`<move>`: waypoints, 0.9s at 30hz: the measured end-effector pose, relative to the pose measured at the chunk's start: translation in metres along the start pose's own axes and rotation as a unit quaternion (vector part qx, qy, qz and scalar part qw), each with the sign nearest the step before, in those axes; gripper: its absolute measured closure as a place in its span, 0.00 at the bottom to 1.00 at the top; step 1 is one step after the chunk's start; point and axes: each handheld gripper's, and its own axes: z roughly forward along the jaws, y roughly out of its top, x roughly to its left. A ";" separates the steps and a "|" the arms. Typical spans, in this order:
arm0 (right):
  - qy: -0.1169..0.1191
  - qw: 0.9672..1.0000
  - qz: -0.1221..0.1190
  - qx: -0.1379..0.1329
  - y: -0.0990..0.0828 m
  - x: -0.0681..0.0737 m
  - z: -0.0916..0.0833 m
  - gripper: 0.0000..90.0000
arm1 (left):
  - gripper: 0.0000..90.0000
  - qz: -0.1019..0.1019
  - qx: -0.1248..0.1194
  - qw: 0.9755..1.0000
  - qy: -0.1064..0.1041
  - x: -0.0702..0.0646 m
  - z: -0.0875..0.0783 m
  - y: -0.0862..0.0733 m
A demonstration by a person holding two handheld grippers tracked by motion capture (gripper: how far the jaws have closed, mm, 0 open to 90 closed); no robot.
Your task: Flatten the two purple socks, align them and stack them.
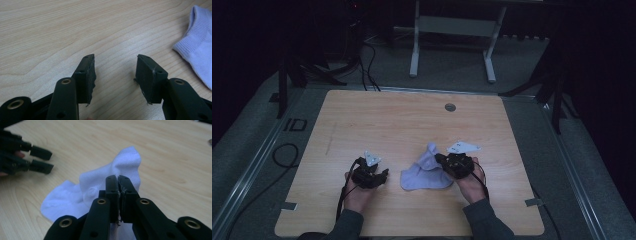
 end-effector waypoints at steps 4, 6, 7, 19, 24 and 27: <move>0.007 1.000 -0.002 0.008 -0.006 0.007 0.008 0.97 | 0.56 0.000 0.001 1.000 0.000 0.000 0.000 0.000; 0.012 1.000 0.001 0.013 -0.010 0.009 0.013 0.97 | 0.56 0.001 0.002 1.000 0.000 0.000 0.000 0.000; 0.015 1.000 0.003 0.016 -0.011 0.010 0.014 0.97 | 0.56 0.001 0.003 1.000 0.001 0.000 -0.001 0.000; 0.019 0.997 0.003 0.070 -0.031 0.016 0.036 0.96 | 0.64 0.028 -0.027 0.999 -0.029 -0.028 -0.018 0.006; 0.014 0.996 -0.006 0.088 -0.034 0.019 0.043 0.96 | 0.70 0.059 -0.039 0.995 -0.067 -0.051 -0.020 0.015; 0.013 0.996 0.000 0.092 -0.035 0.019 0.045 0.96 | 0.79 0.060 -0.033 0.994 -0.084 -0.060 -0.014 0.022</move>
